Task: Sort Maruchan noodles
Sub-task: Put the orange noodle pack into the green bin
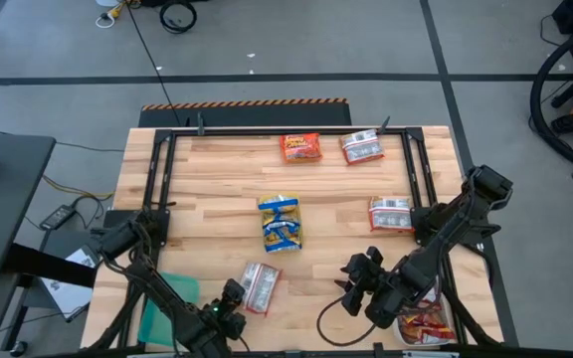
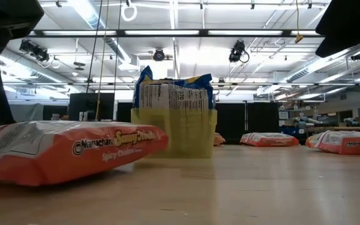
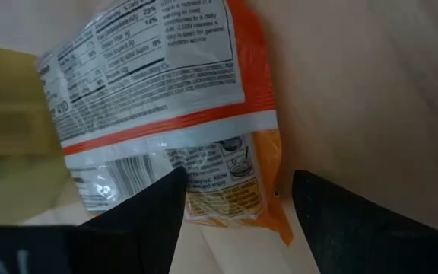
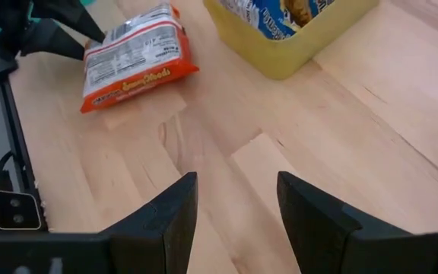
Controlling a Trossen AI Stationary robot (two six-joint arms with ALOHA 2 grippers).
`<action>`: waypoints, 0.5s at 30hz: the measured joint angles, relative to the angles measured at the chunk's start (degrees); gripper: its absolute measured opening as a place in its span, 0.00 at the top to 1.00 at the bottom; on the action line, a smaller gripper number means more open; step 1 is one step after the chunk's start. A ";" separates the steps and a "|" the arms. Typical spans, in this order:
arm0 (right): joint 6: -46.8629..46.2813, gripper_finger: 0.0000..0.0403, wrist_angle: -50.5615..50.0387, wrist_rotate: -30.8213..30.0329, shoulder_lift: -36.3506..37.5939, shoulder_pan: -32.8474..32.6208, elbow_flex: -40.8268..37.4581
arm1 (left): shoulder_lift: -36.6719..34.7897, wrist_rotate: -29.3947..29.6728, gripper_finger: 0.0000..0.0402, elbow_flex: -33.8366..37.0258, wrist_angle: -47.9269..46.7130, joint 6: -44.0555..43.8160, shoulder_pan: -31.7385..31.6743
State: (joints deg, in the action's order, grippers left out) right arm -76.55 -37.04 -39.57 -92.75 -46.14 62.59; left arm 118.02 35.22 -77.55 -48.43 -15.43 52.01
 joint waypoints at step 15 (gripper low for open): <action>0.50 0.54 -0.11 2.79 0.00 1.65 0.00 | -1.14 -4.36 0.93 -4.14 -5.02 -6.45 -2.45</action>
State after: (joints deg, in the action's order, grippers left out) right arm -76.05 -37.15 -36.78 -92.75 -44.49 62.59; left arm 116.88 30.87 -81.69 -53.45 -21.88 49.55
